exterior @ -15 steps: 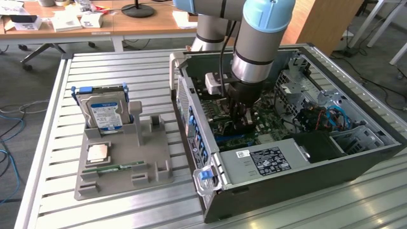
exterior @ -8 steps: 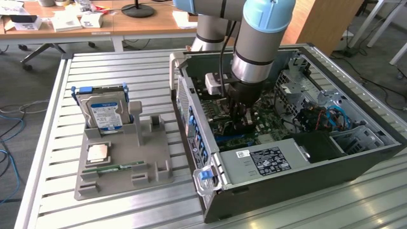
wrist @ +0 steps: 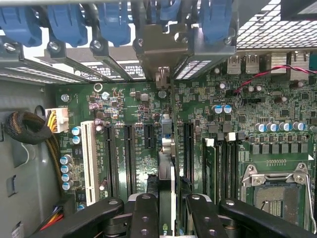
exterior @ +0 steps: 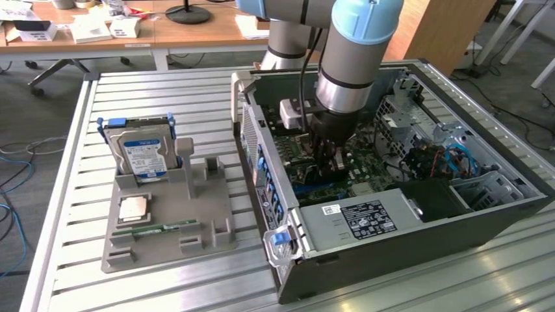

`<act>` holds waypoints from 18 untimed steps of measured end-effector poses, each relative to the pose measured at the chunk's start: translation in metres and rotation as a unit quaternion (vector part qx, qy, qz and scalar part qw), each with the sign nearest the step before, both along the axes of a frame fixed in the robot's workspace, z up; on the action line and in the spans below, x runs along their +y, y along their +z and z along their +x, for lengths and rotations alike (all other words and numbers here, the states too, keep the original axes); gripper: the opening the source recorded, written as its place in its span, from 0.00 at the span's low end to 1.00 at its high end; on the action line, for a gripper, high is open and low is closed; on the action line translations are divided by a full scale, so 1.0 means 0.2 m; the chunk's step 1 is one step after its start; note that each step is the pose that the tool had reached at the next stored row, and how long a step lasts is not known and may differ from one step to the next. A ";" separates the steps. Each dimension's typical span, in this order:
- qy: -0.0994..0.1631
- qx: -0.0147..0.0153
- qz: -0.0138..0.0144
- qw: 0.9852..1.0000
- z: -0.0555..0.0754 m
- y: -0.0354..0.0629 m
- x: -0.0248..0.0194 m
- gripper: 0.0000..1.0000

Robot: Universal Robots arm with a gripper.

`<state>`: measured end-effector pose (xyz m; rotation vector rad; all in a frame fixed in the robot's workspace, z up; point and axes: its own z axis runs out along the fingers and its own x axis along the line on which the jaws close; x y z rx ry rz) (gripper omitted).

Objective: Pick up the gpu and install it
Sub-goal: 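Insert the gpu into the slot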

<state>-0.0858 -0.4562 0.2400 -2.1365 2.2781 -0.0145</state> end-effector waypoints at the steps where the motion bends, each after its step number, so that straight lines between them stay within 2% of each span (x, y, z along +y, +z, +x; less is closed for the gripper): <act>1: 0.000 0.000 -0.001 1.000 0.00 0.003 0.000 0.26; 5: 0.000 0.000 -0.007 1.000 0.00 0.007 -0.005 0.26; 8: -0.001 0.000 -0.010 1.000 0.00 0.008 -0.008 0.26; 18: -0.001 0.000 -0.009 1.000 0.00 0.008 -0.008 0.26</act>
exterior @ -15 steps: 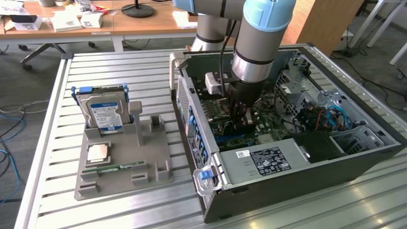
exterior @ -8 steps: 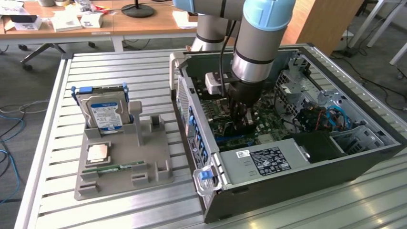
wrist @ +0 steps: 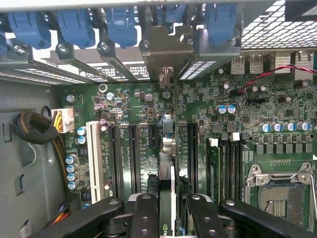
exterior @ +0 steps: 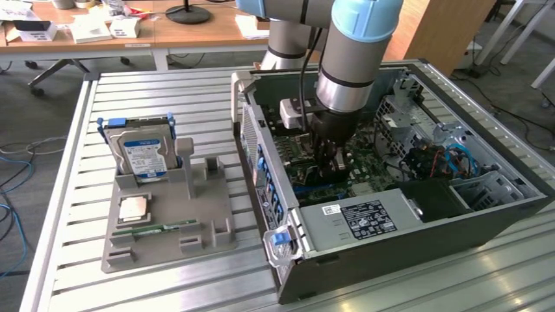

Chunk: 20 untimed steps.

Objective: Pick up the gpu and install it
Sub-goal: 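Insert the gpu into the slot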

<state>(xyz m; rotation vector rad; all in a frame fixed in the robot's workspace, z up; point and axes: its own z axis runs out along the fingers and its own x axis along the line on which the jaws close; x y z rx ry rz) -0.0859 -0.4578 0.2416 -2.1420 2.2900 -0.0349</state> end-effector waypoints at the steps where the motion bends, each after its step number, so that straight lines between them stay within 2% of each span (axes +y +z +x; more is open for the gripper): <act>1: 0.000 0.000 0.000 1.000 0.00 0.000 0.000 0.26; 3: 0.000 0.000 0.000 1.000 0.00 0.000 0.000 0.26; 6: 0.000 0.000 0.003 1.000 0.00 0.000 0.000 0.26; 20: 0.000 0.000 0.003 1.000 0.00 -0.011 -0.003 0.26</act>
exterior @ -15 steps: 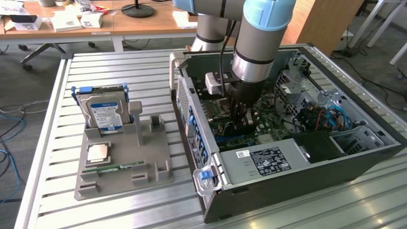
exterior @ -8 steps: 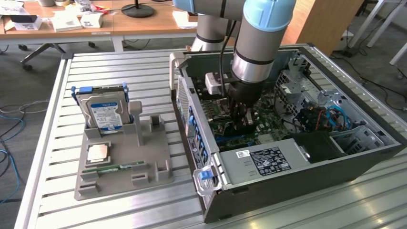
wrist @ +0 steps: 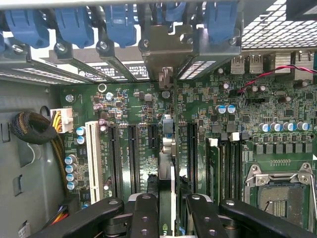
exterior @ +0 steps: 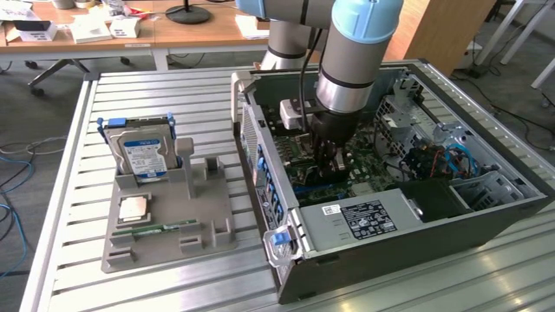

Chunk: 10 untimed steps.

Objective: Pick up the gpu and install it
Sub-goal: 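Insert the gpu into the slot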

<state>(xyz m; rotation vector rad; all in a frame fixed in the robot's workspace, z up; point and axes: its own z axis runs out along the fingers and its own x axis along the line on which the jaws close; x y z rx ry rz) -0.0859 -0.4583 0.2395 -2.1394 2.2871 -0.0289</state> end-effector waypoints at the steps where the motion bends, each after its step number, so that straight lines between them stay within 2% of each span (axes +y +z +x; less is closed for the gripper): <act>1: 0.000 0.000 0.000 1.000 0.00 0.000 0.000 0.26; 10: 0.000 0.000 0.000 1.000 0.00 0.000 0.000 0.26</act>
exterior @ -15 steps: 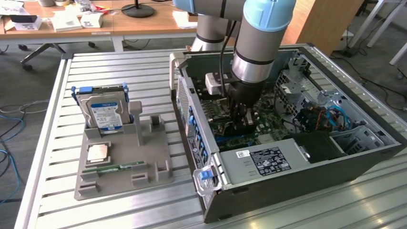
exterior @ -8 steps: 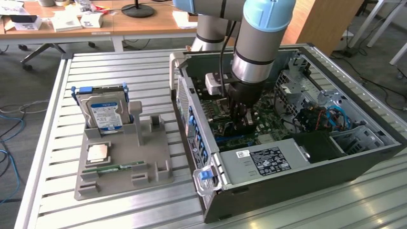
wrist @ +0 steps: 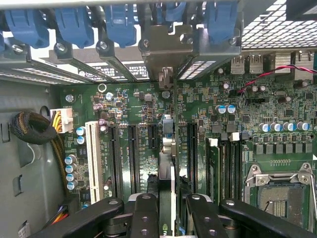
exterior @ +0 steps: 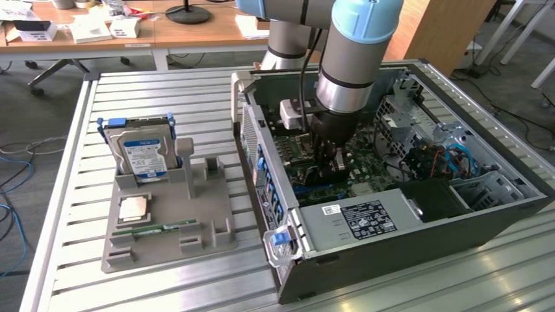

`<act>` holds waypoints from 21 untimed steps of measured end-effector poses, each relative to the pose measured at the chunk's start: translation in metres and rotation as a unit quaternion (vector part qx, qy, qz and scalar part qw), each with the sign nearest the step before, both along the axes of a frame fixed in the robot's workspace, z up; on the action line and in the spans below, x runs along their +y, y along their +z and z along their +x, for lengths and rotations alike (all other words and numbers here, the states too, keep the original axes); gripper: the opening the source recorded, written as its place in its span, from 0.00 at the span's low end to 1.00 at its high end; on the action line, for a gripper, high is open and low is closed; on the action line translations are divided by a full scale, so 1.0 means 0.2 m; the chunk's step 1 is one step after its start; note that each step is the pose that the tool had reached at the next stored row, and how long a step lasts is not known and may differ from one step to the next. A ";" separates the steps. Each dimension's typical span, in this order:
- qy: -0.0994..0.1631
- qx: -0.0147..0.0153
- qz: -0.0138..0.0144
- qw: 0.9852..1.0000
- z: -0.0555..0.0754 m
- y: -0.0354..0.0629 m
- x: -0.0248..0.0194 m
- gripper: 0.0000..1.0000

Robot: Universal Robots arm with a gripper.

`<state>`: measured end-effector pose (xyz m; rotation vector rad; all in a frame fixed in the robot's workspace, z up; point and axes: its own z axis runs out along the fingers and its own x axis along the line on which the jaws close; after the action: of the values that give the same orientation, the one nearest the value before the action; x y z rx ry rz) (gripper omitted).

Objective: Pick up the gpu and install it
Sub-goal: 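Insert the gpu into the slot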

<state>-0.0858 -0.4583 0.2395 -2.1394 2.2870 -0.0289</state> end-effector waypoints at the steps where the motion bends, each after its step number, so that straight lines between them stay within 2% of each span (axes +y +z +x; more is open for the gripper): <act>1: 0.000 0.000 0.000 1.000 0.00 0.000 0.000 0.26; 14: 0.000 0.000 0.000 1.000 0.00 0.000 0.000 0.26; 21: 0.000 0.000 0.001 1.000 0.00 0.000 0.004 0.26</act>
<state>-0.0849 -0.4575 0.2395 -2.1379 2.2856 -0.0275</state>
